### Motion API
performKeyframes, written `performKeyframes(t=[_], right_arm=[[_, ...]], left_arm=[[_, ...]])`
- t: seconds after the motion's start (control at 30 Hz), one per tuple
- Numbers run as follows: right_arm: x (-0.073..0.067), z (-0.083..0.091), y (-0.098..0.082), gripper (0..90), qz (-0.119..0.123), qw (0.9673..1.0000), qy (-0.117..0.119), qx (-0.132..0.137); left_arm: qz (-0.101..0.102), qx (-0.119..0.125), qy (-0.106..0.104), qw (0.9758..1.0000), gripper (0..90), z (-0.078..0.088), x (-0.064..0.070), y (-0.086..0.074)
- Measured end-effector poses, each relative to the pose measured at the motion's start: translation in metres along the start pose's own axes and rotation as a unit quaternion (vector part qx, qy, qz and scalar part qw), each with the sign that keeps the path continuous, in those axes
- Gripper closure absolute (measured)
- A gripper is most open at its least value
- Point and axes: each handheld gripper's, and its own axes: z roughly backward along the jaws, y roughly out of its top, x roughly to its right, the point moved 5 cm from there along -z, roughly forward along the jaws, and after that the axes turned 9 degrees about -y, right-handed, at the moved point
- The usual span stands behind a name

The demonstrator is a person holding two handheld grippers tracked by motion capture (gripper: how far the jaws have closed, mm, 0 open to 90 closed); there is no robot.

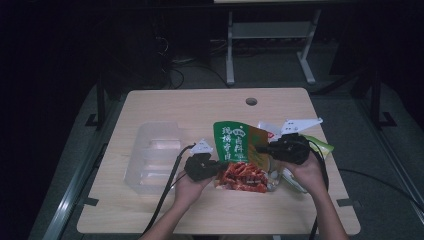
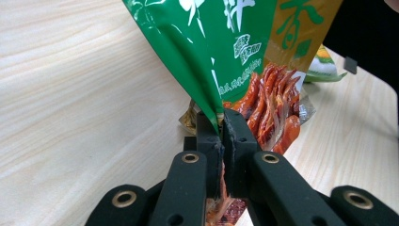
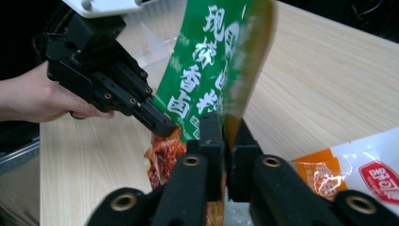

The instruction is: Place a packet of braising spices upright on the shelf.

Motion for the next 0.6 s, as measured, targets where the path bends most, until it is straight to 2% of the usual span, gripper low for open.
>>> performKeyframes(t=[0.07,0.17,0.27,0.3,0.43,0.53,0.6], right_arm=[[0.001,-0.001,-0.003,82.0,-0.004,1.0000,0.006,-0.003],[0.003,-0.008,-0.008,76.6,-0.013,0.9997,0.016,-0.016],[0.002,-0.014,-0.013,74.2,-0.011,0.9996,0.013,-0.023],[0.002,-0.016,-0.014,73.4,-0.014,0.9994,0.013,-0.028],[0.000,-0.024,-0.017,72.4,-0.018,0.9990,0.013,-0.039],[-0.002,-0.030,-0.018,73.4,-0.022,0.9987,0.014,-0.043],[-0.004,-0.033,-0.020,76.0,-0.020,0.9982,0.014,-0.056]], left_arm=[[-0.008,-0.001,0.001,1.0000,86.8,0.000,0.000,0.000],[-0.009,-0.002,0.004,1.0000,87.4,0.000,0.001,0.000],[-0.021,-0.005,0.007,0.9997,87.6,0.000,0.002,-0.001],[-0.019,-0.005,0.006,0.9998,87.5,0.000,0.003,-0.001],[-0.025,-0.007,0.007,0.9996,87.6,0.002,0.004,-0.001],[-0.021,-0.006,0.004,0.9997,87.6,0.003,0.005,-0.002],[-0.028,-0.012,0.007,0.9995,87.5,0.004,0.005,-0.003]])
